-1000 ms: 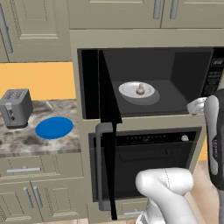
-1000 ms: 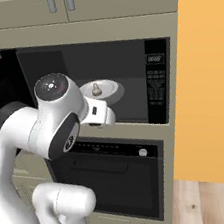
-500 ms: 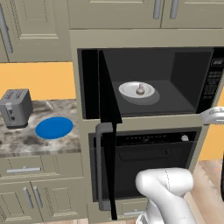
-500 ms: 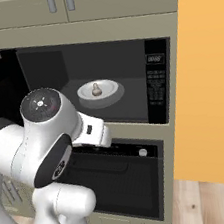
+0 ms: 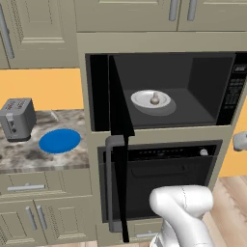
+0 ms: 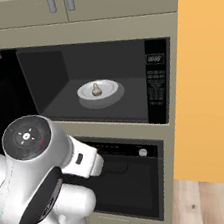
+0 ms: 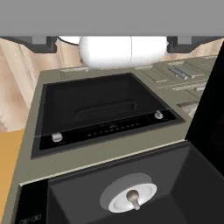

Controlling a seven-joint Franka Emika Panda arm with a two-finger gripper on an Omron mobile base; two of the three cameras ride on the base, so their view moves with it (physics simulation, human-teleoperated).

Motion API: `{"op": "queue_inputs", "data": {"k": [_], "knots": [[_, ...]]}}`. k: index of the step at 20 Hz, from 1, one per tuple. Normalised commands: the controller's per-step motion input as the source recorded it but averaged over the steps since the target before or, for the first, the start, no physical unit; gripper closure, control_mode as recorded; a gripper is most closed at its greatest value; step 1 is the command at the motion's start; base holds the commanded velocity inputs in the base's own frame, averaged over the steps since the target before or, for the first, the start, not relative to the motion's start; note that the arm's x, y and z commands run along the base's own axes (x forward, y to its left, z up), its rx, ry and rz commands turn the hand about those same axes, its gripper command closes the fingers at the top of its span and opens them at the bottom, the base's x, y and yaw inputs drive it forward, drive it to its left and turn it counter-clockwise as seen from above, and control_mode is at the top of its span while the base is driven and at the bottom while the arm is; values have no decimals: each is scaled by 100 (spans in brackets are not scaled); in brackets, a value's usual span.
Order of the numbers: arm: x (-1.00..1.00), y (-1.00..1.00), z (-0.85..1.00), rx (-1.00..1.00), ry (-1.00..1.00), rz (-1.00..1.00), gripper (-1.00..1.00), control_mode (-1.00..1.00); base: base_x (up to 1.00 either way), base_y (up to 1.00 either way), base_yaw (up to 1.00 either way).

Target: Pick the mushroom from the counter and place it in the microwave. Then turn on the microwave.

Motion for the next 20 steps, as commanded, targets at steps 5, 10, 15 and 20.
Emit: {"op": "queue_inputs", "data": {"k": [5, 10, 15, 20], "knots": [[-49, 12, 0, 23, 0, -1, -100, -100, 0, 0, 0], [-49, 21, 0, 20, 0, -3, -100, -100, 0, 0, 0], [-40, 27, -4, 18, -3, -5, -100, -100, 0, 0, 0], [-35, 33, -6, 17, -7, -3, -100, -100, 0, 0, 0]]}}
